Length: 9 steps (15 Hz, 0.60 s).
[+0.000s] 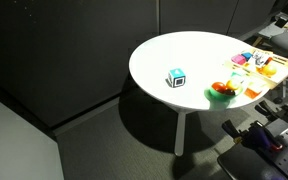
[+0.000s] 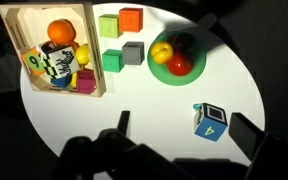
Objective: Put the blue dice on the tray
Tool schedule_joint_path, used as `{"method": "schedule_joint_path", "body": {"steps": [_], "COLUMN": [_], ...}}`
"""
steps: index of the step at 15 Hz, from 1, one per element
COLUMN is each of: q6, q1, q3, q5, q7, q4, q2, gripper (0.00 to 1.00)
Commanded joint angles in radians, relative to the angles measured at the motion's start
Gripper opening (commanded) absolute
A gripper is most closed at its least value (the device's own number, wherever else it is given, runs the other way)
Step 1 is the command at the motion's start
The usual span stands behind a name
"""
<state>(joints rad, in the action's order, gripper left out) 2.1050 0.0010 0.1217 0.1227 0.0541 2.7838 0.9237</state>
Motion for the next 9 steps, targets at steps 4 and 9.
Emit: {"method": "schedule_joint_path", "body": {"steps": [4, 9], "q6": [-0.037, -0.051], "q1": [0.016, 0.039], "q3": [-0.007, 0.006], "q5": [-0.02, -0.049], "q7": [0.012, 0.022], "q4": [-0.098, -0.202], "q2": [-0.09, -0.224], "gripper": [1.0, 1.0]}}
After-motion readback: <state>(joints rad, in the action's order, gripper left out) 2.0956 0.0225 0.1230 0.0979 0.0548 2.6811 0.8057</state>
